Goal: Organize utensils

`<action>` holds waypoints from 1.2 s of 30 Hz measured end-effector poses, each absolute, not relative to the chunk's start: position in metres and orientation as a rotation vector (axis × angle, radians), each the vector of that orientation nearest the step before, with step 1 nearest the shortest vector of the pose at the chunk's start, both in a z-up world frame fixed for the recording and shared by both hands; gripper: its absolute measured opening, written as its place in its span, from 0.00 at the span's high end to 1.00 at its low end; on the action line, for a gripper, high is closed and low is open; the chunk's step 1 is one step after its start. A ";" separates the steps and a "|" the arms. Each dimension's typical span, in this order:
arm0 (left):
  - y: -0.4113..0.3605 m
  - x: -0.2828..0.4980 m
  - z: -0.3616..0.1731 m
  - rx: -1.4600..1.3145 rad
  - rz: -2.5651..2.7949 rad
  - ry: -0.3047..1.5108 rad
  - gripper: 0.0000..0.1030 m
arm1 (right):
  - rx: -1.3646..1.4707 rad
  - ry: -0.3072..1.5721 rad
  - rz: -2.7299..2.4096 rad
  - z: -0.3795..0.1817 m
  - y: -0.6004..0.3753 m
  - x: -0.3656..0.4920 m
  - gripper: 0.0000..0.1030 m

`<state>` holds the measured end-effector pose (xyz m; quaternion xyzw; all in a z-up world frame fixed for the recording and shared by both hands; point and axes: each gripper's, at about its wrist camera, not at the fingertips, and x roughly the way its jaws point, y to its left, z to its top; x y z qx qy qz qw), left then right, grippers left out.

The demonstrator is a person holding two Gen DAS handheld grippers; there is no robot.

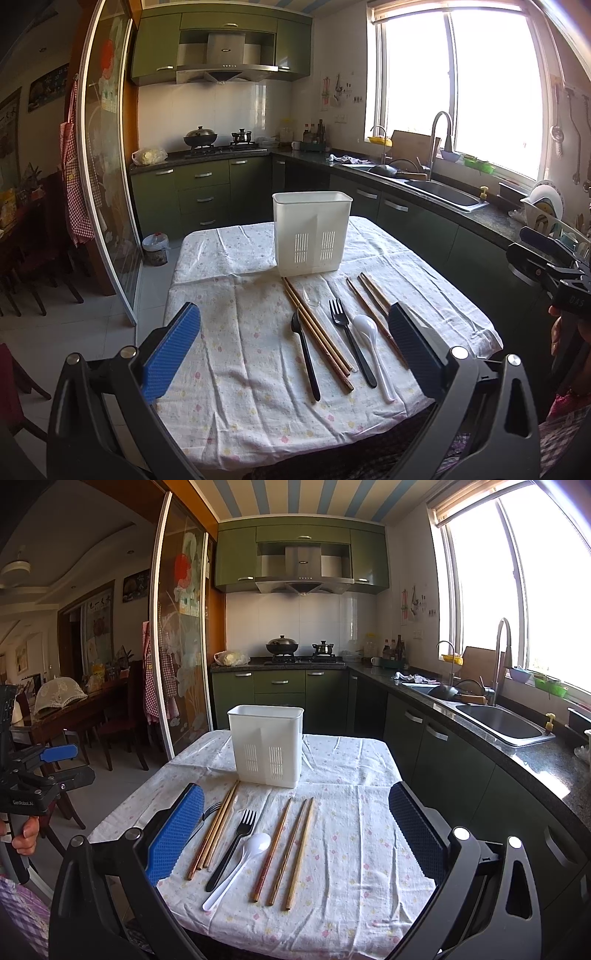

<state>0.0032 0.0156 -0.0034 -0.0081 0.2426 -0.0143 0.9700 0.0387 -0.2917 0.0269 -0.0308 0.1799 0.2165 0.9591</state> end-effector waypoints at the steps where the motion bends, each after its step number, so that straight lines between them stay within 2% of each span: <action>1: 0.015 0.003 -0.004 -0.016 -0.027 0.491 0.06 | -0.062 0.365 0.439 0.028 -0.291 0.039 0.04; 36: 0.011 0.000 -0.019 -0.010 -0.028 0.502 0.06 | -0.066 0.374 0.434 0.011 -0.292 0.048 0.04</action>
